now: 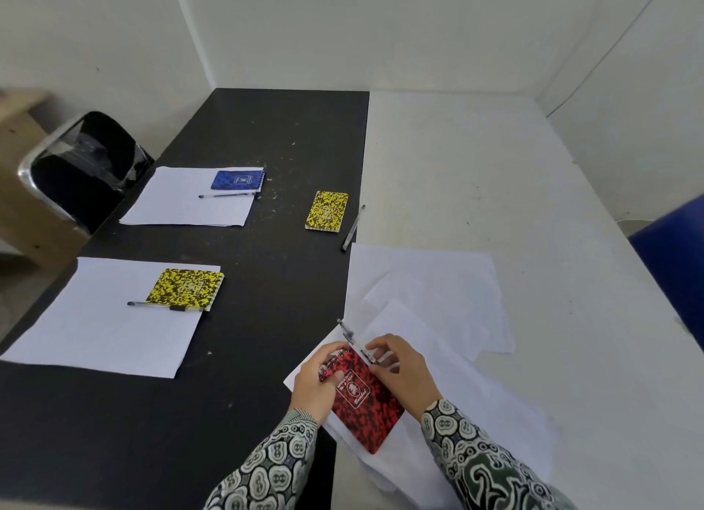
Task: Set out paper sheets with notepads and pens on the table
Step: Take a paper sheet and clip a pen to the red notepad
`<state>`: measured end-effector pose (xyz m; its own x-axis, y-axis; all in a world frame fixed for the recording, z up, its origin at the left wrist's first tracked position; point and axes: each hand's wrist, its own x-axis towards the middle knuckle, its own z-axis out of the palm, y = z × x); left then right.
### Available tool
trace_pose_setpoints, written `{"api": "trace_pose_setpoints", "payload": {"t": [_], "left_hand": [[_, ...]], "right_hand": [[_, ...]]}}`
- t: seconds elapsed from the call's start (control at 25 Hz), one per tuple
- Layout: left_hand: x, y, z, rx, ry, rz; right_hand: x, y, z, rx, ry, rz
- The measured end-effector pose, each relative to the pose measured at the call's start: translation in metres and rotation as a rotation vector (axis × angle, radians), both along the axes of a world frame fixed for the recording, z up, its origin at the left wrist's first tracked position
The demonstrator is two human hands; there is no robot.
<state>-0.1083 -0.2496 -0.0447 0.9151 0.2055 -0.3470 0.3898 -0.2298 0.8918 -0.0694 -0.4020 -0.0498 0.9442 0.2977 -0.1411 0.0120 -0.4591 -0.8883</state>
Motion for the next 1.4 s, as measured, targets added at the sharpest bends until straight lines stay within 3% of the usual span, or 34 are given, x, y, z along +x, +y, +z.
{"api": "trace_pose_setpoints", "payload": {"t": [0.48,0.8,1.2,1.4], "left_hand": [[0.001,0.001,0.000,-0.012,0.052,0.000],[0.010,0.004,0.005,0.007,0.116,-0.156],[0.004,0.002,0.008,-0.104,0.129,-0.071],[0.008,-0.004,0.013,-0.122,0.084,-0.031]], "right_hand": [[0.000,0.001,0.001,-0.003,0.059,0.006],[0.002,0.005,0.010,0.108,0.074,-0.076],[-0.006,-0.016,-0.002,0.035,0.142,0.042],[-0.004,-0.021,0.003,0.028,0.070,0.058]]}}
